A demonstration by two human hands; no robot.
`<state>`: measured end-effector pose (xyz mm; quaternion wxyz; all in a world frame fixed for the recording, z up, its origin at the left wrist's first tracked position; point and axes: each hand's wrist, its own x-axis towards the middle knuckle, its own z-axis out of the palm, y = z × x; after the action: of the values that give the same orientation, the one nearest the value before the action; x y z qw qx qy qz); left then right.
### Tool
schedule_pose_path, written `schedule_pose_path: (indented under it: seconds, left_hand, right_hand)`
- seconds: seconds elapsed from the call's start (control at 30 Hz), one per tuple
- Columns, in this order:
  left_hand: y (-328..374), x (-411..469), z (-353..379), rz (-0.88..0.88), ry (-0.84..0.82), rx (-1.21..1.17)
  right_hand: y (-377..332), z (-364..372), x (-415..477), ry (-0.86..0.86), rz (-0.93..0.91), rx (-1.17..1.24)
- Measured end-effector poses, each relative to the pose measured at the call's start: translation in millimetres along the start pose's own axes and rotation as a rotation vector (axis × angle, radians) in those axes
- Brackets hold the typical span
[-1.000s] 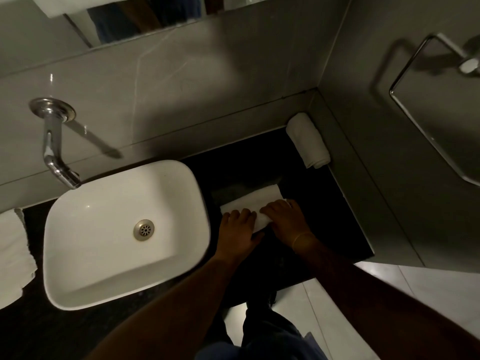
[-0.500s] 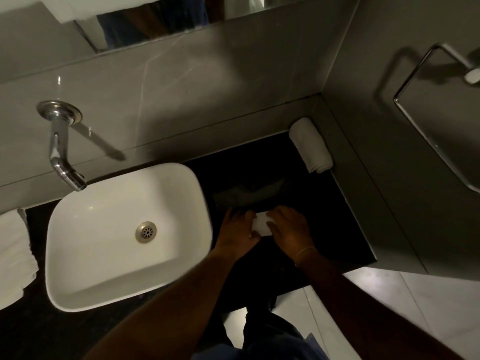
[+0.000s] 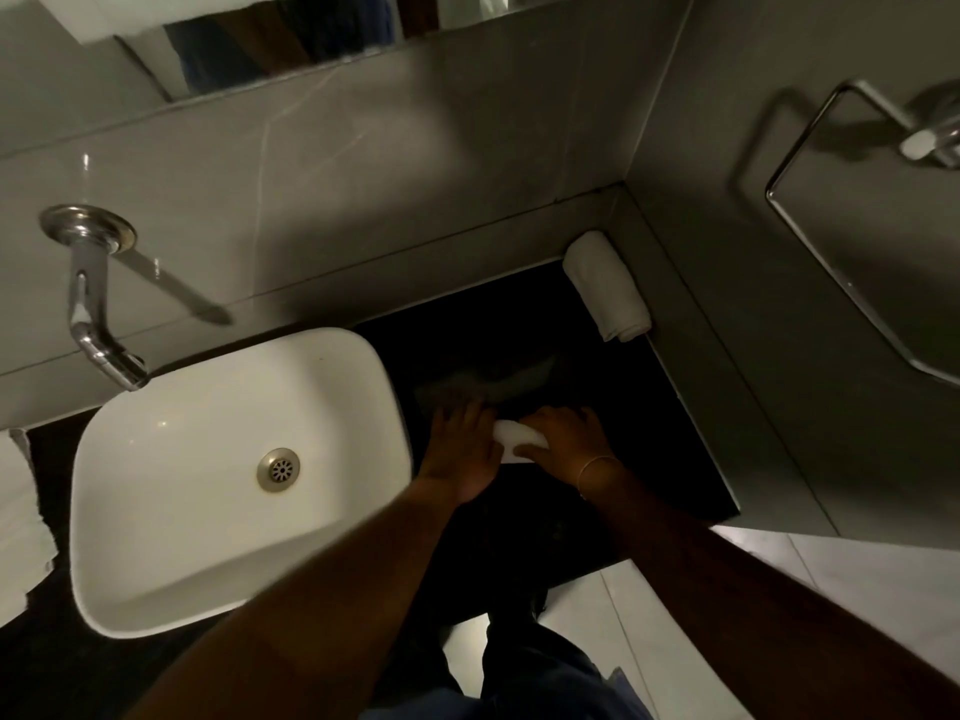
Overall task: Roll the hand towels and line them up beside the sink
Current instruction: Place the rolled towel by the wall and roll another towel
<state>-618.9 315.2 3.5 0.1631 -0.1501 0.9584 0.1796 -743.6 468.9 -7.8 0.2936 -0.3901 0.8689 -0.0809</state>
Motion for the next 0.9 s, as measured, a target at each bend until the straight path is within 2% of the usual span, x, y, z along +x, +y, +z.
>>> schedule_pose_path:
  seconds: [0.1, 0.23, 0.37, 0.6, 0.77, 0.9]
  left_hand:
    - [11, -24, 22, 0.107, 0.063, 0.059]
    - [12, -21, 35, -0.001, -0.071, 0.054]
    - [5, -5, 31, -0.003, -0.196, 0.05]
    - [4, -2, 24, 0.011, -0.269, 0.089]
    - [2, -10, 6, 0.123, -0.208, 0.105]
    - [7, -35, -4, 0.132, -0.119, 0.078]
  right_hand:
    - [-3, -1, 4, -0.009, 0.002, 0.009]
    - [-4, 14, 0, 0.072, 0.035, 0.011]
    - [-3, 25, 0, 0.144, 0.076, 0.013]
    - [-6, 29, -17, 0.128, 0.047, 0.058]
    - [2, 28, -43, -0.018, 0.015, 0.15]
    - [-2, 38, -49, 0.026, 0.136, 0.178]
